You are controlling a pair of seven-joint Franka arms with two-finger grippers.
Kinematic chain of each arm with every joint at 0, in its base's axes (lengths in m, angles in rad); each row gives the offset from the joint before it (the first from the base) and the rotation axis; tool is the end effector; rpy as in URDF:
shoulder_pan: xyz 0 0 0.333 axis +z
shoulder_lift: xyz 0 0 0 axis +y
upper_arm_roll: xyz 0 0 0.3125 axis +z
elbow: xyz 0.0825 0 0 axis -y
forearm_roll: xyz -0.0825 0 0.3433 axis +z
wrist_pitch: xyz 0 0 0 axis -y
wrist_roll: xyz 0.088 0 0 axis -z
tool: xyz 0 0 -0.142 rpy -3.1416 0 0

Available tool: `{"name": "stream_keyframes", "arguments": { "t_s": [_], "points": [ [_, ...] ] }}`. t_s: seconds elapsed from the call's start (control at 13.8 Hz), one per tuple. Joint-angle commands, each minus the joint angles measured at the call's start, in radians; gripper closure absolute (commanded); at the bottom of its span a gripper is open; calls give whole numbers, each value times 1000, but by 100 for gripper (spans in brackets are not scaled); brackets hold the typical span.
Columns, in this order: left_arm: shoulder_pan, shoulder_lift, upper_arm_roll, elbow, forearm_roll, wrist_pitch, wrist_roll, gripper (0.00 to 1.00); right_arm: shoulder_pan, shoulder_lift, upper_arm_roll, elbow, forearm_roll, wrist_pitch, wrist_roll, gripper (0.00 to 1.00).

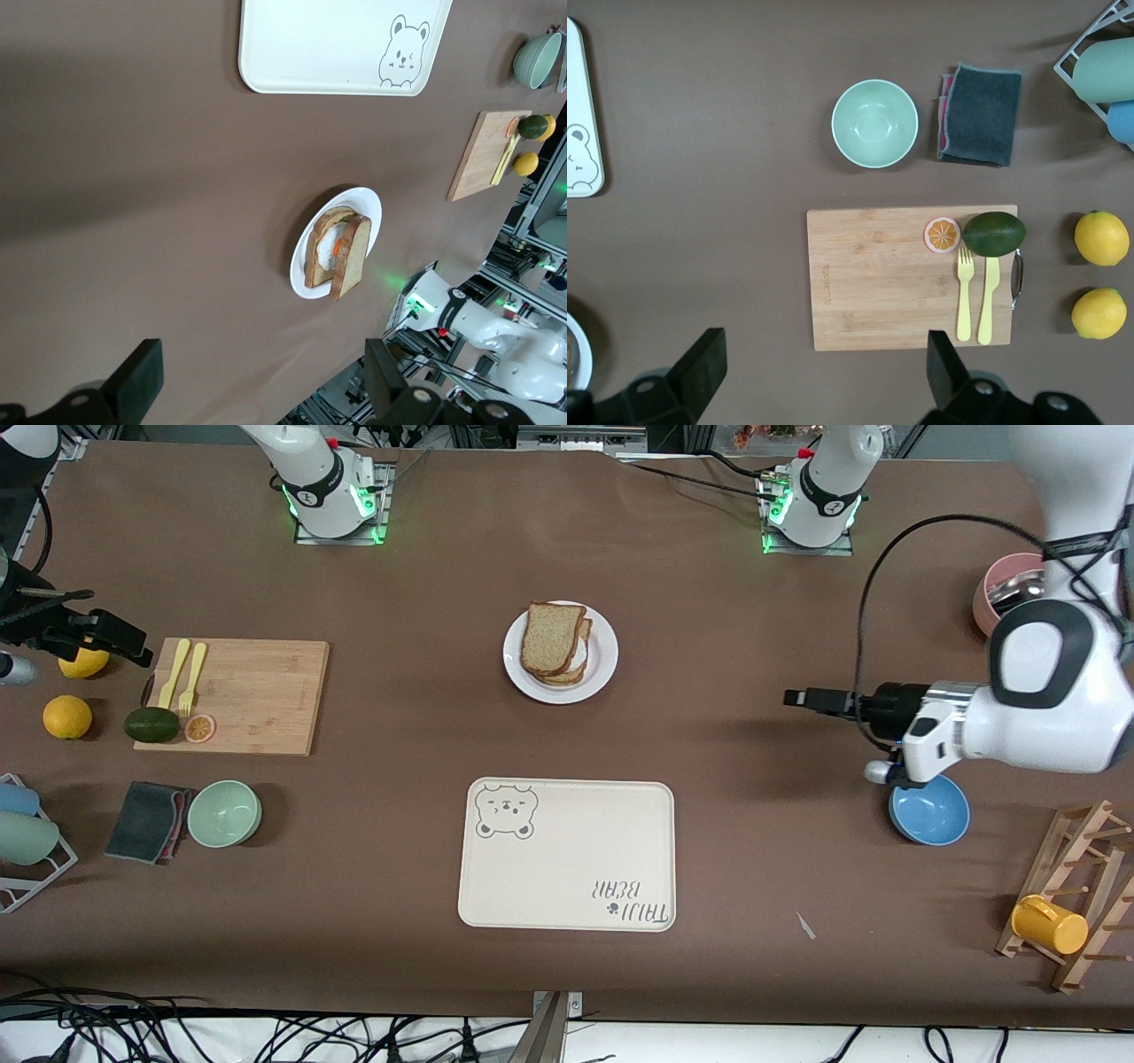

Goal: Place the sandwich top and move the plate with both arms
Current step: 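Move the left gripper from rest toward the white plate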

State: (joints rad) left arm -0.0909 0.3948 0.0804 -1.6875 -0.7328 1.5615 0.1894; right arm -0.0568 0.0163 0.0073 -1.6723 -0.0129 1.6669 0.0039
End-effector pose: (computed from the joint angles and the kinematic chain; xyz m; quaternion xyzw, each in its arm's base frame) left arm 0.5580 -0.1056 0.3563 0.9122 -0.0013 -0.2088 0.3524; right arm 0.5224 -0.0276 0.5418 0.9996 -0.0260 -0.0110 0.0061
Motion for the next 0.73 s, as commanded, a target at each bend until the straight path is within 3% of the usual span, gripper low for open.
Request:
{"name": "stream_keyframes", "arguments": {
  "t_s": [0.0,0.15,0.36,0.58,0.65],
  "points": [
    [-9,5,-49,-102,-88,112,57,0,6,-22,-21,-21,7,-2,-24,0],
    [-7,47,-70,-127,-192,120,209,0,55,-22,-82,-23,8,-24,-24,0],
    [-9,102,-125,-155,-247,126,301,15,55,-18,-78,-18,10,-22,-24,0],
    [0,88,-200,-254,-301,239,317,1,64,-16,-76,-11,10,-25,-24,0],
    [0,85,-217,-291,-304,286,378,1,69,-16,-76,-9,10,-25,-22,0]
  ]
}}
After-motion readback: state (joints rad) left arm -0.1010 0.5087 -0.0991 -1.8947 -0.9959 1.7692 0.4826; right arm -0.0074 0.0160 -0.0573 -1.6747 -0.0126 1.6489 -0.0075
